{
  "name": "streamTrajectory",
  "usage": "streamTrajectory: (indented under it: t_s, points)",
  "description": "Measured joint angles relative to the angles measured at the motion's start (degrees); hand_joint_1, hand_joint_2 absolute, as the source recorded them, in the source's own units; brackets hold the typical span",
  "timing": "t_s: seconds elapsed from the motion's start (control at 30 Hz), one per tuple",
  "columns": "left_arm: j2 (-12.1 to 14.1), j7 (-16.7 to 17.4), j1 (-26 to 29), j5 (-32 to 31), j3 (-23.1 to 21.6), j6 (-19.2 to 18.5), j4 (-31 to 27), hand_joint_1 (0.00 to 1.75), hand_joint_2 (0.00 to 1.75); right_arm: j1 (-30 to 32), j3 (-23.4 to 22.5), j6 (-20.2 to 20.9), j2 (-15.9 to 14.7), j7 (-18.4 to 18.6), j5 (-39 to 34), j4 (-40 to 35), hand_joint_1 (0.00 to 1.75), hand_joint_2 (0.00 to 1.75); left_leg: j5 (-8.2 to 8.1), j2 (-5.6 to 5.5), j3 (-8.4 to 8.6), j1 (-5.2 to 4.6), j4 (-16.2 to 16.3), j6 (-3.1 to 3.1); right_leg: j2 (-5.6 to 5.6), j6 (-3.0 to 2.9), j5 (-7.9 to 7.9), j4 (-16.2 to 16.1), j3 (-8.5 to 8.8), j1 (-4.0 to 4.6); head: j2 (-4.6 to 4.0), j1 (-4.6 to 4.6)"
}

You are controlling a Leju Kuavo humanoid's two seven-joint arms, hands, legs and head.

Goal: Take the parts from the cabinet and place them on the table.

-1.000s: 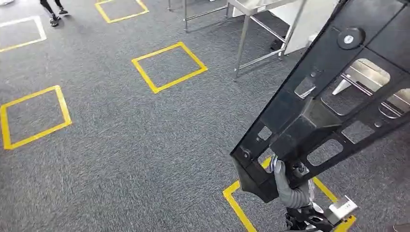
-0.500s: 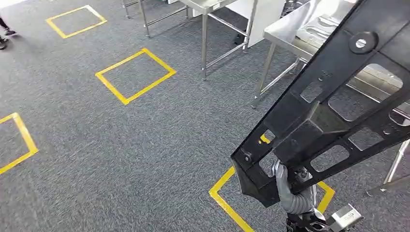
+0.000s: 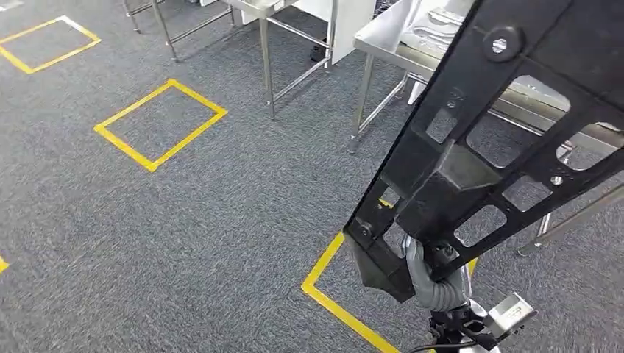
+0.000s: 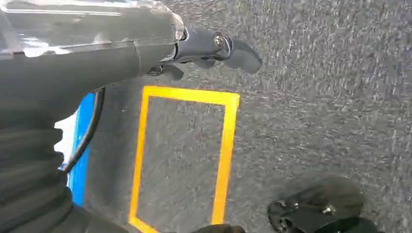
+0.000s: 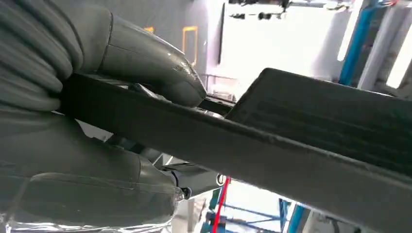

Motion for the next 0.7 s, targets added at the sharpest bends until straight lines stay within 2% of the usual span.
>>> streamTrajectory:
  t_s: [0.07,0.13,0.17,0.2,0.23,0.27,0.3,0.33,0.37,0.43,0.47,0.5,0.53,0.63,0.67,0.7]
  points:
    - [0.00,0.63,0.01,0.33,0.46,-0.20,0.00,0.00,1.75,0.26,0.15,-0.17,-0.39,0.15,0.09,-0.42,1.75,1.75,-0.11,0.91,0.20,0.15,-0.15,-0.46,1.57,-0.27,0.24,-0.13,-0.36,0.14,0.00,-0.02]
    - [0.00,4.09,-0.29,0.96,1.03,-1.09,-0.02,0.00,1.75,0.91,0.15,-0.37,-0.76,1.12,-0.07,-1.05,1.75,1.75,-0.31,2.18,1.09,-0.13,-0.73,-1.08,2.90,-0.78,0.36,-0.80,-0.07,-0.09,0.00,-0.02]
    - [0.13,6.43,-0.43,1.48,1.42,-1.87,-0.05,0.00,1.75,1.54,0.20,-0.44,-0.85,1.94,-0.11,-1.44,1.75,1.75,-0.98,0.67,1.15,0.11,-0.20,-1.44,3.23,-1.05,0.72,-1.53,0.71,-0.83,0.00,-0.02]
    - [0.13,7.90,-0.52,2.06,1.97,-2.49,-0.04,0.00,1.75,1.67,0.26,-0.46,-1.07,2.41,-0.18,-1.73,1.75,1.75,-2.55,-1.71,0.35,0.08,2.10,-1.48,3.89,-1.45,0.82,-1.85,0.99,-0.91,0.00,-0.04]
    - [0.13,9.60,-0.89,2.84,2.56,-3.02,-0.04,0.00,1.75,1.69,0.33,-0.57,-1.22,2.75,-0.20,-1.81,1.75,1.75,-4.85,-2.96,-1.52,0.09,6.35,-1.53,4.41,-1.63,0.84,-1.85,0.97,-0.89,0.00,-0.04]
    - [0.13,11.30,-0.52,3.02,2.95,-3.26,0.00,0.00,1.75,1.82,0.39,-0.61,-1.49,3.13,-0.22,-1.92,1.75,1.75,-7.10,-3.62,-3.82,0.10,11.47,-1.62,5.34,-1.73,0.77,-1.82,0.97,-0.85,0.00,-0.04]
    - [0.22,12.41,0.19,3.56,3.45,-3.28,0.00,0.00,1.75,2.16,0.41,-0.78,-1.94,3.23,-0.33,-2.14,1.75,1.75,-8.63,-3.98,-6.12,0.11,15.99,-1.70,6.34,-1.80,0.72,-1.73,0.95,-0.80,0.00,-0.04]
    - [0.22,12.91,0.74,4.09,4.12,-3.19,0.00,0.00,1.75,2.52,0.39,-0.96,-2.51,3.21,-0.48,-2.23,1.75,1.75,-8.61,-4.02,-7.47,0.12,18.13,-1.73,7.40,-1.76,0.69,-1.61,0.97,-0.80,0.00,-0.04]
    - [0.22,13.05,1.28,4.59,4.77,-2.93,0.00,0.00,1.75,2.76,0.39,-1.09,-3.01,3.17,-0.68,-2.38,1.75,1.75,-7.09,-4.05,-7.43,0.18,17.15,-1.71,8.42,-1.70,0.61,-1.48,1.03,-0.83,0.00,-0.04]
    - [0.22,11.95,2.12,4.57,5.60,-2.91,0.00,0.00,1.75,3.03,0.17,-1.33,-3.87,3.15,-1.01,-2.75,1.75,1.75,-1.26,-4.68,-4.47,0.42,8.74,-1.70,10.33,-1.25,0.26,-0.85,1.08,-0.98,0.00,-0.04]
    - [0.20,10.62,2.27,4.26,5.77,-2.93,0.00,0.00,1.75,3.07,0.02,-1.46,-4.15,3.08,-1.20,-2.86,1.75,1.75,1.50,-6.17,-2.53,0.69,3.54,-1.73,11.03,-0.96,-0.06,-0.40,1.04,-1.04,0.00,-0.04]
    - [0.11,10.07,2.52,3.82,5.77,-2.93,0.02,0.00,1.75,3.07,-0.02,-1.57,-4.22,3.04,-1.22,-2.89,1.75,1.75,0.67,-9.17,-1.98,0.96,2.24,-1.52,11.44,-0.70,-0.24,-0.06,0.65,-0.98,0.00,-0.04]
    - [-0.15,7.53,2.35,3.46,5.79,-3.02,0.04,0.00,1.75,2.98,-0.11,-2.08,-4.41,2.91,-1.31,-2.88,1.75,1.75,0.64,-9.82,-2.10,1.15,1.18,-1.26,12.01,-0.36,-0.24,0.74,-0.09,-0.88,0.00,-0.04]
    - [-0.22,3.54,1.99,3.34,5.81,-2.86,0.02,0.00,1.75,3.96,-0.18,-3.28,-4.52,1.88,-1.16,-2.95,1.75,1.75,0.98,-8.35,-2.16,0.59,1.39,-0.27,13.67,0.77,0.39,0.19,-0.77,-1.31,0.00,-0.04]
    - [-0.42,2.55,1.95,3.34,5.86,-2.64,0.02,0.00,1.75,4.21,-0.22,-3.45,-4.54,1.66,-1.11,-2.95,1.75,1.75,1.37,-7.35,-2.01,1.18,0.79,0.35,13.85,1.00,0.15,0.54,-0.82,-1.37,0.00,-0.04]
    - [-0.37,2.00,1.91,3.32,5.88,-2.45,0.02,0.00,1.75,4.36,-0.24,-3.54,-4.52,1.51,-1.12,-2.91,1.75,1.75,1.43,-6.79,-1.82,1.04,0.52,0.48,10.39,1.27,-0.75,1.81,-1.32,-1.04,0.00,-0.04]
